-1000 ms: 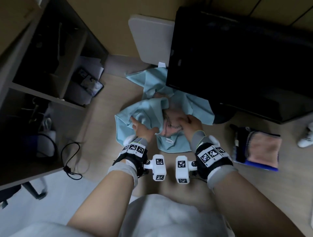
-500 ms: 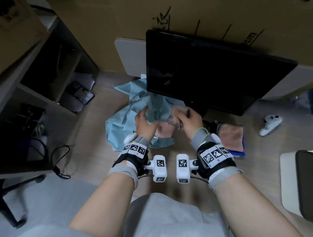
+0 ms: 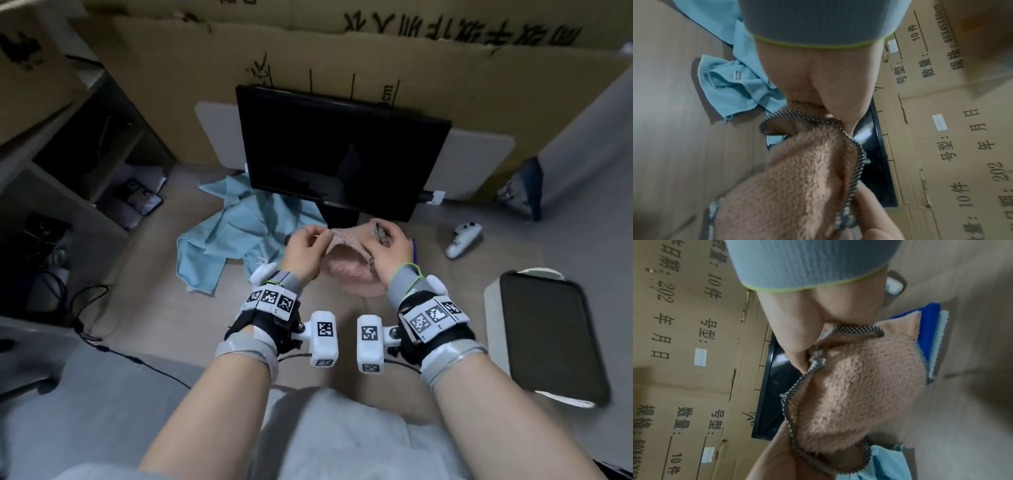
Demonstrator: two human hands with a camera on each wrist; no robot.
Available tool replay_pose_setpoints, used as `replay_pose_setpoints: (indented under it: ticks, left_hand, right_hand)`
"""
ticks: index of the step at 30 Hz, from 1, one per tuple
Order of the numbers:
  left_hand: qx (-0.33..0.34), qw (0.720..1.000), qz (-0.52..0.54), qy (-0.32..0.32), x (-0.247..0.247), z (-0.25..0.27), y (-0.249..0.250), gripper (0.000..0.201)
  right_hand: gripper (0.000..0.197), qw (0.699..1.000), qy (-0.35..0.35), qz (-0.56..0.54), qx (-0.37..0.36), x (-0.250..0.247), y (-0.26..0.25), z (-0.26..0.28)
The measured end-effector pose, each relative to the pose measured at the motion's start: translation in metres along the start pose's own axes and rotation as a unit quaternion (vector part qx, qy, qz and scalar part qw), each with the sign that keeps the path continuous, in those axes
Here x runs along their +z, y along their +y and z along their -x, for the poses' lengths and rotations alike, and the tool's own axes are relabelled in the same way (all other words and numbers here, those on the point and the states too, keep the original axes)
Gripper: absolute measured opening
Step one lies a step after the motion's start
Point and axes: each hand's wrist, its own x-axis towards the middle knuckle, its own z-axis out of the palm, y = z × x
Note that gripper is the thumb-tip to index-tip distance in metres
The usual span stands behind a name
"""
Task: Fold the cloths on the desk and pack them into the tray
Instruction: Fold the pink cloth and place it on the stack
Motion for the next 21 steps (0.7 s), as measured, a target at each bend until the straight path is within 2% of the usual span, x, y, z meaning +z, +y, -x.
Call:
replay_pose_setpoints:
  ticks: [3, 5, 7, 9, 13, 15, 18, 21]
  left_hand:
    - [0.031, 0.999, -0.037, -0.020, 0.014, 0.015, 0.008, 0.015]
    - [0.049, 0.998, -0.022, -0.026, 0.022, 0.022, 0.013, 0.015]
    - [0.030, 0.999, 0.020, -0.037, 0.032, 0.032, 0.020, 0.030]
    - [0.019, 0.996, 0.047, -0.070, 0.038, 0.039, 0.024, 0.041]
    - [0.052, 0.992, 0.017, -0.114, 0.038, 0.050, 0.029, 0.058]
    - [0.062, 0.990, -0.004, -0.128, 0.033, 0.051, 0.026, 0.062]
    - [0.070, 0.989, -0.032, -0.126, 0.022, 0.048, 0.022, 0.058]
    - [0.080, 0.991, -0.056, -0.095, 0.017, 0.044, 0.017, 0.039]
  right_hand:
    - [0.057, 0.999, -0.037, 0.018, 0.001, -0.020, 0.006, 0.013]
    - [0.058, 0.992, -0.114, 0.061, -0.011, -0.033, 0.006, 0.020]
    - [0.058, 0.978, -0.193, 0.082, -0.010, -0.040, 0.009, 0.025]
    - [0.057, 0.972, -0.217, 0.089, 0.001, -0.039, 0.015, 0.030]
    - [0.024, 0.985, -0.160, 0.058, 0.017, -0.043, 0.010, 0.035]
    - [0.017, 0.989, -0.135, 0.046, 0.030, -0.045, 0.011, 0.033]
    - [0.011, 0.995, -0.089, 0.043, 0.032, -0.042, 0.018, 0.027]
    - [0.009, 0.998, -0.047, 0.033, 0.022, -0.040, 0.018, 0.025]
